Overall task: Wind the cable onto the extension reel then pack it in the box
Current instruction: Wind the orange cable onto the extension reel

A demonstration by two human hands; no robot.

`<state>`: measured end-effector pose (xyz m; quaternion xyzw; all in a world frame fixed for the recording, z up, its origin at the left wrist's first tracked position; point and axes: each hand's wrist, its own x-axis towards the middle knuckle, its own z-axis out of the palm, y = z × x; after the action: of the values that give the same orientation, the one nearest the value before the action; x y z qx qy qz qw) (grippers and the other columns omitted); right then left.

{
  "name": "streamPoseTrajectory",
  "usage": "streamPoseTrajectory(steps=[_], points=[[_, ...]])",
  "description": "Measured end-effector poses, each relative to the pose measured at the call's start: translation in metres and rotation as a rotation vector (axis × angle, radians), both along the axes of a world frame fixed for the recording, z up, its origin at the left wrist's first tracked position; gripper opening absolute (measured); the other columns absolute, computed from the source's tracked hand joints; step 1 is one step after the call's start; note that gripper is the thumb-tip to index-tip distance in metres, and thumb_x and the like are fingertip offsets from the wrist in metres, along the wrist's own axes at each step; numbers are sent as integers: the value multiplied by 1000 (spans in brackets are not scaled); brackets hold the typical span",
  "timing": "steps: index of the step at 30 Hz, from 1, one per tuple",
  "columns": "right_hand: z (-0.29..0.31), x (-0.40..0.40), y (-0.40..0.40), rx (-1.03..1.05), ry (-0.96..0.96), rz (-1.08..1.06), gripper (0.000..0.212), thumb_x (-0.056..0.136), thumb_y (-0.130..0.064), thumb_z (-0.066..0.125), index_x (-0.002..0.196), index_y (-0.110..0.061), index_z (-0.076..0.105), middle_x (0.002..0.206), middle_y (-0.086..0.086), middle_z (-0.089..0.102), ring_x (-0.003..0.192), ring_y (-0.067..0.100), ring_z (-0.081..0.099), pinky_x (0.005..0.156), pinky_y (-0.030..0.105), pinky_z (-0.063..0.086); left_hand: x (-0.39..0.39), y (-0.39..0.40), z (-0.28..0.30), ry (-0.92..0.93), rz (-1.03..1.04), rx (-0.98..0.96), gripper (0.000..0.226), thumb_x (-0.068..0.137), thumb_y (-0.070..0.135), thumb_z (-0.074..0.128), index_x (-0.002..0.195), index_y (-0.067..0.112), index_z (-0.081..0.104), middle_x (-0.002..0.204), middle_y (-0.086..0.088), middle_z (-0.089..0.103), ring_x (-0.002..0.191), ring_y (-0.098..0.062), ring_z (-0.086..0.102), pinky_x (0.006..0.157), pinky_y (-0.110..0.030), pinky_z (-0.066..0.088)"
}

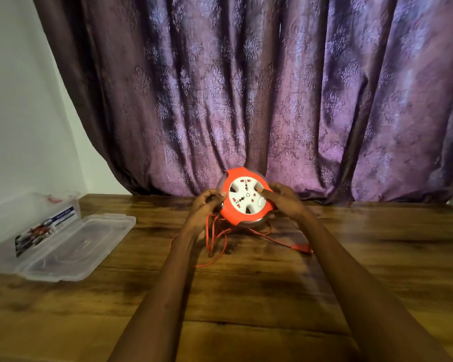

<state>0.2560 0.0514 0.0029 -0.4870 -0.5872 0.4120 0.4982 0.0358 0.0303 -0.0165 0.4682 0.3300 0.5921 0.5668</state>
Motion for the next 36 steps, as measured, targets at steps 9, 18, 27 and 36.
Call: streamPoseTrajectory(steps=[9,18,27,36], points=[[-10,17,-3,26,310,-94,13,89,-19,74,99,-10,73,85,7,74,62,15,65,39,22,48,-26,4,8,294,-176,6,29,93,13,61,121,23,65,106,-1,75,90,-15,73,83,-37,57],[-3,49,-15,84,418,-283,49,85,-30,79,124,-5,62,94,10,69,50,9,61,39,24,50,-9,0,-4,807,-219,208,48,88,-15,59,133,0,51,109,-13,63,91,-8,64,82,-19,53],[-17,91,-27,181,535,-523,50,88,-25,77,124,3,58,99,15,67,54,12,60,35,24,48,0,0,-27,852,-166,187,34,87,-13,56,116,3,65,113,-33,67,90,-24,60,83,-38,46],[-35,109,-36,103,602,-550,56,84,-24,80,128,1,56,122,25,67,92,31,68,61,44,59,38,12,-10,1466,-9,521,89,72,76,56,145,29,43,151,0,48,140,-22,44,116,-46,33]])
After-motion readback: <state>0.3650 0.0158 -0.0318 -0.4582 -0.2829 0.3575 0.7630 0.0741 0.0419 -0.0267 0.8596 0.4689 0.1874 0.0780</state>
